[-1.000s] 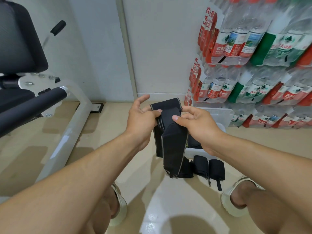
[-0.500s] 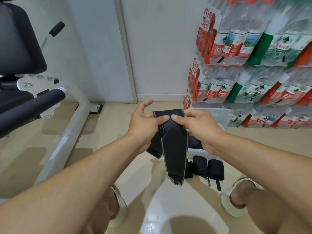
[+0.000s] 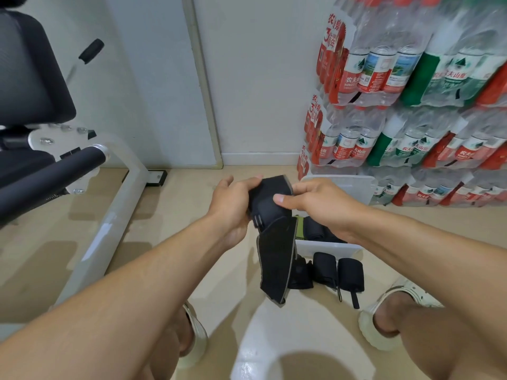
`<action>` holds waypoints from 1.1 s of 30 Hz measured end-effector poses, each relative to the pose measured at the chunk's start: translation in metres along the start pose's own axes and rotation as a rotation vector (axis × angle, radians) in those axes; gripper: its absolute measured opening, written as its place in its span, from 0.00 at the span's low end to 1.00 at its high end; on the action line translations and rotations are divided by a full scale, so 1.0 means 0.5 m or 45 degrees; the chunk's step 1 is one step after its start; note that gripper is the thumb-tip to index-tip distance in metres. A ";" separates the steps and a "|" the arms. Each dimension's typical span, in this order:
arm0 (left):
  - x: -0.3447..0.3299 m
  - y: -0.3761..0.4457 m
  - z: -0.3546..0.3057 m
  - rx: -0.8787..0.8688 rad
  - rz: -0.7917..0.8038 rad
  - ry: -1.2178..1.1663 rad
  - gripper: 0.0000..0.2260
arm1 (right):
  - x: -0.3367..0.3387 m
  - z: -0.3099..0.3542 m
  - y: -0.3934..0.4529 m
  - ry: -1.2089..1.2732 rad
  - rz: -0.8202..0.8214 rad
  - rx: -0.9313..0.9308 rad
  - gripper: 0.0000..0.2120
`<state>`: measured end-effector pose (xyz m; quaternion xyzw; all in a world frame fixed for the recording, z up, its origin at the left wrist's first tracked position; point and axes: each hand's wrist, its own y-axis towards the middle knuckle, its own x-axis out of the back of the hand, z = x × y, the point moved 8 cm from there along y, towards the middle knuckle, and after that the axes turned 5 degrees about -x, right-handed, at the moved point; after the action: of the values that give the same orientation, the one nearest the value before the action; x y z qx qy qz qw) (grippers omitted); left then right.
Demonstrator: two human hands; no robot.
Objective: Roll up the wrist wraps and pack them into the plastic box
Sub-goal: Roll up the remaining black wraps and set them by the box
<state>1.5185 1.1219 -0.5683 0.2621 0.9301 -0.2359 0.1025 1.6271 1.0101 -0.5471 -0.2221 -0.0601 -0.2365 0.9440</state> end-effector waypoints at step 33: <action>-0.055 -0.075 -0.030 -0.209 0.962 0.984 0.47 | -0.036 -0.058 0.027 -0.154 0.732 -0.084 0.19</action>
<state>1.5205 1.0889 -0.5320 0.6368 0.7565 0.0044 -0.1491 1.6177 1.0155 -0.5823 -0.2742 -0.0432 0.0523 0.9593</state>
